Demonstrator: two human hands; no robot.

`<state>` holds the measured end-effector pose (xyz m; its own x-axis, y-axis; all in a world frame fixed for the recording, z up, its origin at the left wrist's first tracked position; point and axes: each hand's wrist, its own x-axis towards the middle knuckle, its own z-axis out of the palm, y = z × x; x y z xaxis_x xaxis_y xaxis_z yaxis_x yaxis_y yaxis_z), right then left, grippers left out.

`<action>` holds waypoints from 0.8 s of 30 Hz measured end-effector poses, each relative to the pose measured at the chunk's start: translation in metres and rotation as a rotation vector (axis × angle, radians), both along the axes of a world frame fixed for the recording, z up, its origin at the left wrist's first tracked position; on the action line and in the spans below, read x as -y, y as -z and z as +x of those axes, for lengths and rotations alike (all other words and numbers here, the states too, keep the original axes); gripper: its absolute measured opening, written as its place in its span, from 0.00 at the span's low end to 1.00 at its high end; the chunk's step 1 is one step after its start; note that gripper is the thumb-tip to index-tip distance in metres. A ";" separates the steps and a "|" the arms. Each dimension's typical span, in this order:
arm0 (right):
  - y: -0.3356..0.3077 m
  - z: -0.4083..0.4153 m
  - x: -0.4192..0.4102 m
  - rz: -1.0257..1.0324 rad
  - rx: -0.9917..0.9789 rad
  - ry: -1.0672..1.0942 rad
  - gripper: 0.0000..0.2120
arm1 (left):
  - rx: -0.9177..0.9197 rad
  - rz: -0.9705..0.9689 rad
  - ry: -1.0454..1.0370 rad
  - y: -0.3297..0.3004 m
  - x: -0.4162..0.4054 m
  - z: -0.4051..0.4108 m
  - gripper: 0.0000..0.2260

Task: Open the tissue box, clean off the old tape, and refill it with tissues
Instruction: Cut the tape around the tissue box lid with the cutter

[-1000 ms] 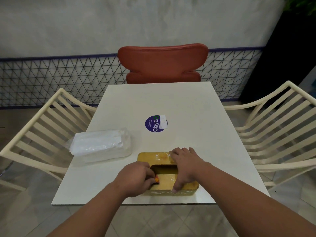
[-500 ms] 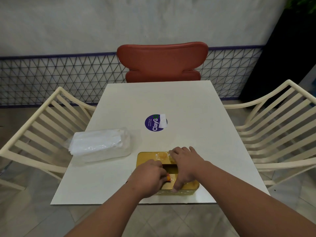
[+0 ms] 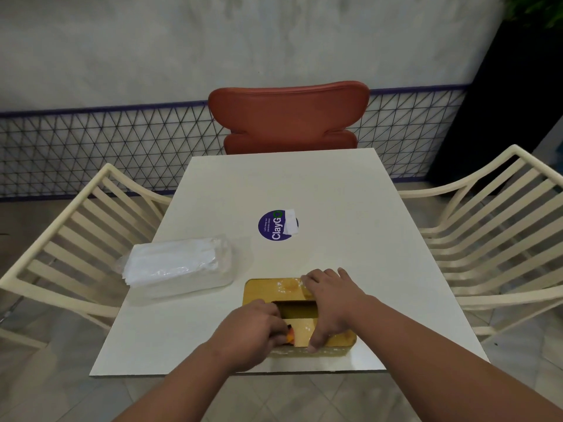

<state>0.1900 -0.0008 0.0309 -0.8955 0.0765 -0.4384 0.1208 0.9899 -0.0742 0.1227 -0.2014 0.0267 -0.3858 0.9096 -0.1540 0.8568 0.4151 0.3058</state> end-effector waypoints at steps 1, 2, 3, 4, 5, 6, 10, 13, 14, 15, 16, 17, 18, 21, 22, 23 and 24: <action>0.000 0.000 0.000 -0.004 0.001 0.001 0.64 | 0.011 0.003 -0.035 0.001 0.006 -0.006 0.12; 0.000 -0.001 -0.001 -0.006 0.000 0.002 0.64 | 0.009 0.009 -0.064 0.002 0.009 -0.011 0.12; 0.000 -0.001 -0.001 -0.008 0.003 0.003 0.64 | -0.003 0.011 -0.075 0.002 0.009 -0.012 0.12; 0.000 -0.001 -0.001 -0.008 0.006 0.004 0.64 | -0.015 0.010 -0.069 0.001 0.005 -0.009 0.12; 0.000 -0.002 0.000 -0.006 0.005 0.003 0.64 | -0.020 0.006 -0.051 -0.001 -0.001 -0.004 0.12; 0.001 -0.002 0.000 -0.003 0.003 0.003 0.64 | -0.022 0.003 -0.022 -0.002 -0.008 0.003 0.12; 0.001 -0.002 -0.001 -0.007 0.007 0.002 0.64 | -0.039 0.023 -0.009 -0.002 -0.009 0.006 0.12; 0.002 -0.002 -0.001 -0.014 0.006 0.005 0.64 | -0.036 0.033 -0.094 -0.001 0.004 -0.005 0.12; 0.002 -0.001 -0.001 -0.014 0.007 0.005 0.64 | -0.040 0.026 -0.090 -0.001 0.002 -0.004 0.12; 0.002 -0.002 -0.001 -0.011 0.005 0.005 0.64 | -0.041 0.022 -0.074 -0.001 -0.003 -0.002 0.12; 0.002 -0.001 -0.001 -0.009 0.004 0.005 0.64 | -0.044 0.019 -0.054 -0.002 -0.011 0.002 0.13; 0.002 -0.001 -0.001 -0.009 0.003 0.006 0.64 | -0.052 0.014 -0.042 -0.002 -0.019 0.004 0.13; 0.002 -0.001 -0.001 -0.011 0.000 0.007 0.63 | -0.064 0.008 -0.045 -0.004 -0.027 0.005 0.14; 0.001 -0.001 -0.001 -0.013 -0.010 0.004 0.62 | -0.096 0.000 -0.037 -0.008 -0.030 0.003 0.14; 0.001 -0.001 -0.001 -0.011 -0.007 0.003 0.62 | -0.091 -0.003 -0.009 -0.008 -0.025 0.004 0.13; 0.001 -0.001 -0.001 -0.009 -0.008 0.002 0.63 | -0.084 -0.007 0.022 -0.007 -0.019 0.006 0.12; 0.002 -0.001 -0.001 -0.009 -0.009 0.004 0.63 | -0.079 -0.013 0.047 -0.007 -0.014 0.008 0.12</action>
<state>0.1891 0.0001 0.0293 -0.8993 0.0758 -0.4307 0.1239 0.9887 -0.0846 0.1306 -0.1874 0.0335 -0.3538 0.9252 -0.1369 0.8967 0.3772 0.2317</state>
